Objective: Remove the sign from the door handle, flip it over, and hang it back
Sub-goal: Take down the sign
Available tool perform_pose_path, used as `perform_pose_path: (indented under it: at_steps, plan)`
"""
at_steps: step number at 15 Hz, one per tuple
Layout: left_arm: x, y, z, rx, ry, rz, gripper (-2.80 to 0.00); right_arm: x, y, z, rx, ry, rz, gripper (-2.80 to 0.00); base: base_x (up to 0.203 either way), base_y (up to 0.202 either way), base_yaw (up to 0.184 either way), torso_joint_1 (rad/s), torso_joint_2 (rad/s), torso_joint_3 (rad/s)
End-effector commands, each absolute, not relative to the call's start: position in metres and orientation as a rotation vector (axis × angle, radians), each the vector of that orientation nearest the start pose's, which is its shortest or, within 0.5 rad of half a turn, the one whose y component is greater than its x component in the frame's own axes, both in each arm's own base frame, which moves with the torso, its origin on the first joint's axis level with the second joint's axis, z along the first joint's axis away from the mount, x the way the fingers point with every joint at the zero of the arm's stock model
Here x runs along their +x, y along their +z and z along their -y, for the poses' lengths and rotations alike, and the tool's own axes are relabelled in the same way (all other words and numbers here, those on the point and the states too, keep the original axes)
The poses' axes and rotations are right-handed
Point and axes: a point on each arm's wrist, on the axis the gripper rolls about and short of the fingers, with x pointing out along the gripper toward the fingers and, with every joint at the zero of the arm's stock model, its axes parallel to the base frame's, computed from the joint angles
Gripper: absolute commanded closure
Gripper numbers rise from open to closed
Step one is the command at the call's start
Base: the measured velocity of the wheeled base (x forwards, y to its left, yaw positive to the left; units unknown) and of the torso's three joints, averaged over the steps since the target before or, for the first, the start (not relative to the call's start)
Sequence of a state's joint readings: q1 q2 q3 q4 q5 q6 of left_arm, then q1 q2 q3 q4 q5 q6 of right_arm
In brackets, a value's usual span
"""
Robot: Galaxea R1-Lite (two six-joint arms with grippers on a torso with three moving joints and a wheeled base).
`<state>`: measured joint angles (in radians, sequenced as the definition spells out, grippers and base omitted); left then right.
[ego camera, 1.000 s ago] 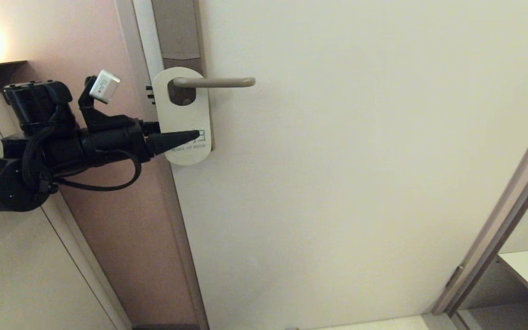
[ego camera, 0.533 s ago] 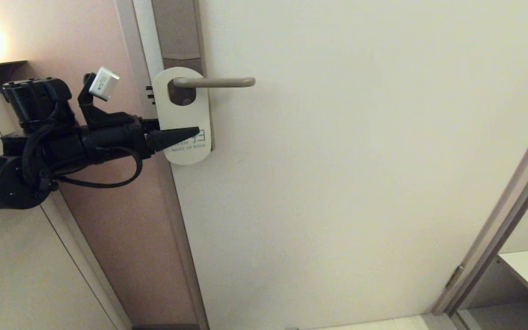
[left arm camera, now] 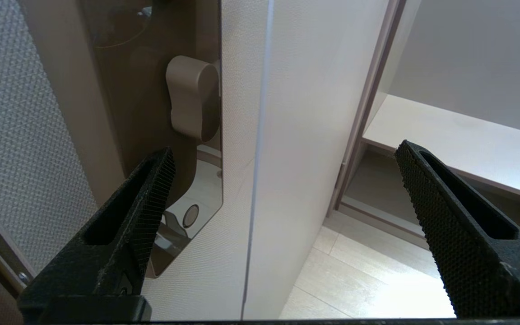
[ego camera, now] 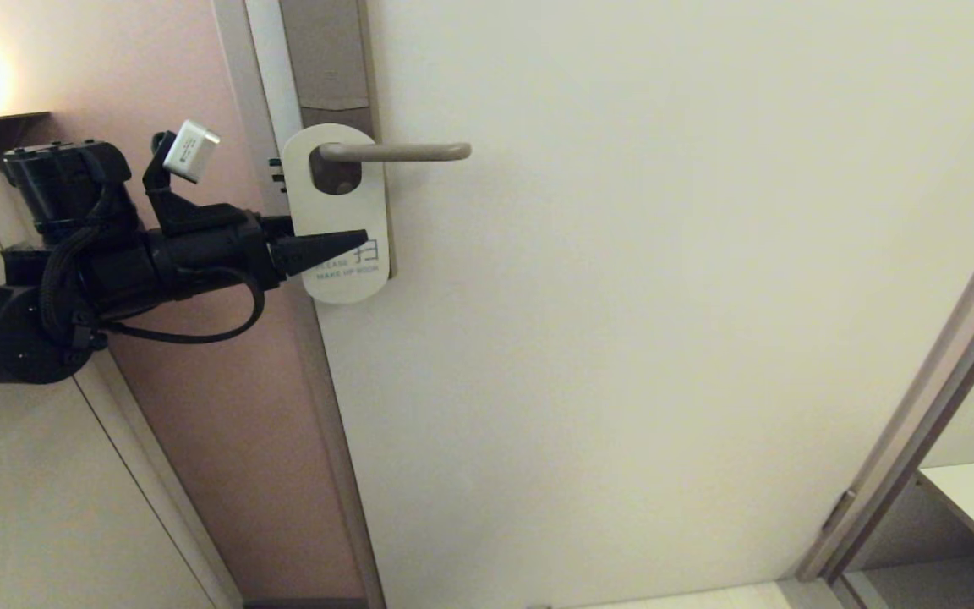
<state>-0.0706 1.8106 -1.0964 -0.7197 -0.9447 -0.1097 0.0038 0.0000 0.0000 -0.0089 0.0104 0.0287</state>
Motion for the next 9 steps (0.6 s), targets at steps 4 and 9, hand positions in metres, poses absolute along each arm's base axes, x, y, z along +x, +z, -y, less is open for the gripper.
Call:
perform_pose_path:
  at_steps: [4,9]
  plan:
    - [0.3447,0.2335,0.0427,-0.098,-1.019,-0.051,-2.8,-0.0228,0.0764,-0.0001,0.029,0.015,0.009,0.0,0.0,0.0,0.0,0.0,0.0,0.0]
    - [0.3475,0.2319,0.047,-0.099,-1.028,-0.054,-2.8,-0.0228,0.0764,-0.0001,0.029,0.015,0.009,0.0,0.0,0.0,0.0,0.0,0.0,0.0]
